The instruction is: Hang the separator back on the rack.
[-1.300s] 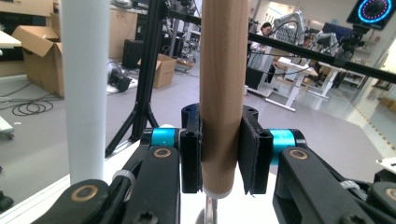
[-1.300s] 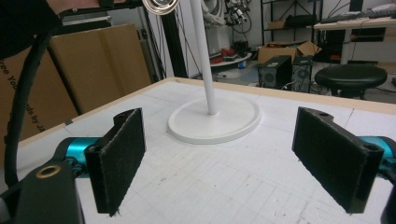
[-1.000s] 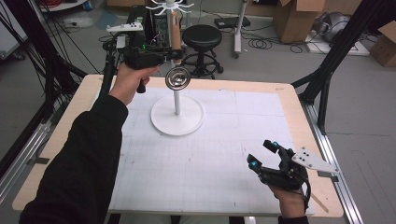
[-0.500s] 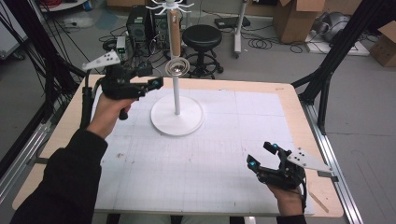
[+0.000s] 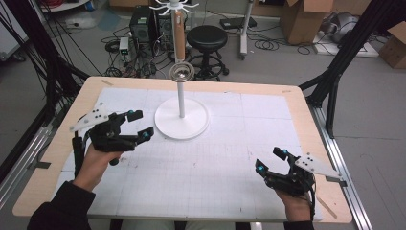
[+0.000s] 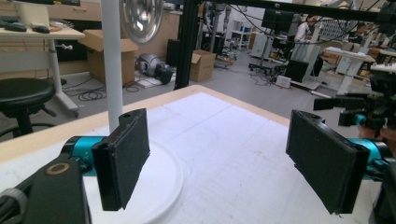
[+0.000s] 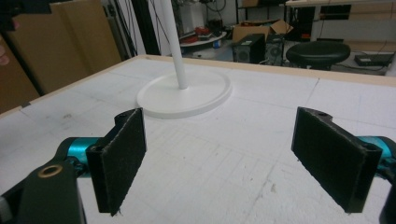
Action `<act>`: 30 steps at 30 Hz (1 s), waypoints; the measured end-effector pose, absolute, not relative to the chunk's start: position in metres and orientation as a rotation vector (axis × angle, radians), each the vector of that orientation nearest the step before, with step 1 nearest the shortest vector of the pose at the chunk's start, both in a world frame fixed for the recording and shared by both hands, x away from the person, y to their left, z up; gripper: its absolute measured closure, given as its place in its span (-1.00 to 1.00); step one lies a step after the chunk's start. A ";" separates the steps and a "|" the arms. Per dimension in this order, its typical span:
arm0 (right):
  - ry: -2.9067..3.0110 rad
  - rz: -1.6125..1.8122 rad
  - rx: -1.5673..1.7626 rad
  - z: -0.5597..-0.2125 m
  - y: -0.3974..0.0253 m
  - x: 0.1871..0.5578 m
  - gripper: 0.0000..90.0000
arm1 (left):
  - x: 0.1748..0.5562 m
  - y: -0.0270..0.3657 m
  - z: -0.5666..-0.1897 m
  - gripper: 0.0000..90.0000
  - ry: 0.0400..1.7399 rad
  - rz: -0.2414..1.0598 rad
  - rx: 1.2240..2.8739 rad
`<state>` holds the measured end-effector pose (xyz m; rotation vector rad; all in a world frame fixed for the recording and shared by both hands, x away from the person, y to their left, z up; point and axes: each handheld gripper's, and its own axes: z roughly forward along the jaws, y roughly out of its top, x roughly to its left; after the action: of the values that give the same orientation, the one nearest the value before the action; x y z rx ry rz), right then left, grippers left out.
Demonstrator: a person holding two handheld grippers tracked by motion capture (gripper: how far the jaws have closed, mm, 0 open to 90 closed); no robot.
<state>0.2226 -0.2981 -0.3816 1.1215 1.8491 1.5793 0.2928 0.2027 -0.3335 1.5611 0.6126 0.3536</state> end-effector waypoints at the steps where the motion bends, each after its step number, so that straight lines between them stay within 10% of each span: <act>1: 1.850 1.574 1.115 -0.382 -0.299 0.222 -0.62 | 0.289 0.204 -0.337 -0.53 0.621 0.364 1.564; 30: 1.867 1.533 1.092 -0.385 -0.290 0.221 -0.62 | 0.265 0.238 -0.388 -0.53 0.741 0.351 1.512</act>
<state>0.2212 -0.2901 -0.3853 1.0920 1.8675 1.5329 0.2651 0.2382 -0.3878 1.5117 0.7410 0.3505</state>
